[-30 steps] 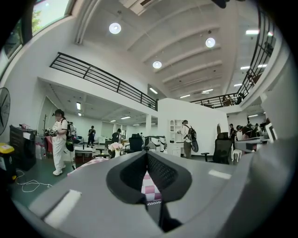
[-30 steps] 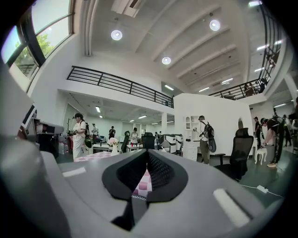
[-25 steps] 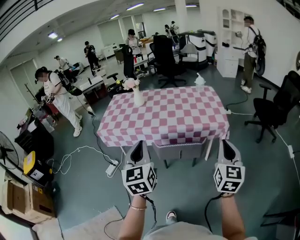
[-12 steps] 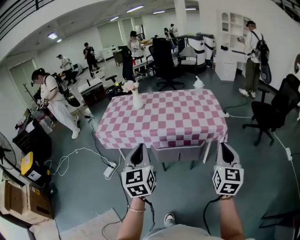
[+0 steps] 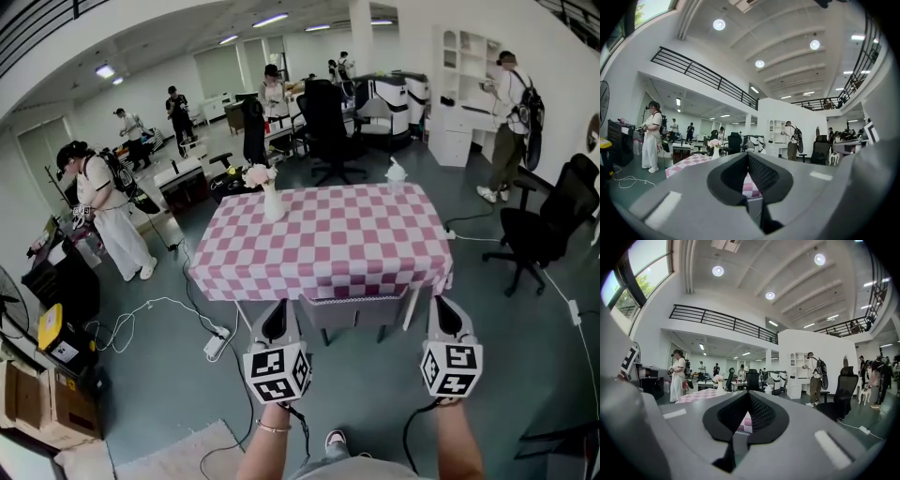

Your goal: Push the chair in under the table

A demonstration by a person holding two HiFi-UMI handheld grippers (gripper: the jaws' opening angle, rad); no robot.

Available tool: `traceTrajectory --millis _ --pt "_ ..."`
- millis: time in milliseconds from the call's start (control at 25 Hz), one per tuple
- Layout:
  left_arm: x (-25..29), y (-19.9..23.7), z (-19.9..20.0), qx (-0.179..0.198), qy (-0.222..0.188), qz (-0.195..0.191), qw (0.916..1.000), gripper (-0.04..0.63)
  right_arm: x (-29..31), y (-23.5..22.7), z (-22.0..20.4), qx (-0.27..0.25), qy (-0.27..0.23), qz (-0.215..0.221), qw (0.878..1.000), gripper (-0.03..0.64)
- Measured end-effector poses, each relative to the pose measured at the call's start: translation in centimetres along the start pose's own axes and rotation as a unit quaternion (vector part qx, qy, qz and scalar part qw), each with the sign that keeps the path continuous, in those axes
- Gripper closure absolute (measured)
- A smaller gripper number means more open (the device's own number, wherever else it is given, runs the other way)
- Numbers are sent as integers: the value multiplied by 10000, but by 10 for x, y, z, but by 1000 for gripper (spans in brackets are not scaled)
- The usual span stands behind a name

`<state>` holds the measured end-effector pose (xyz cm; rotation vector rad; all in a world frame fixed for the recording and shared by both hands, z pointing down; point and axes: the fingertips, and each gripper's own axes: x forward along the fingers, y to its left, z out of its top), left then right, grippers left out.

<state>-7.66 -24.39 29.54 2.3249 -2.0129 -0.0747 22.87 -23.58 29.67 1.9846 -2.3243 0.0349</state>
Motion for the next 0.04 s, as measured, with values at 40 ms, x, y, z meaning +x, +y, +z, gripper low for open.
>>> traceTrajectory --millis 40 --pt "0 -1 0 -3 -5 -8 10000 594 1 1 -1 5 8 10 10000 607"
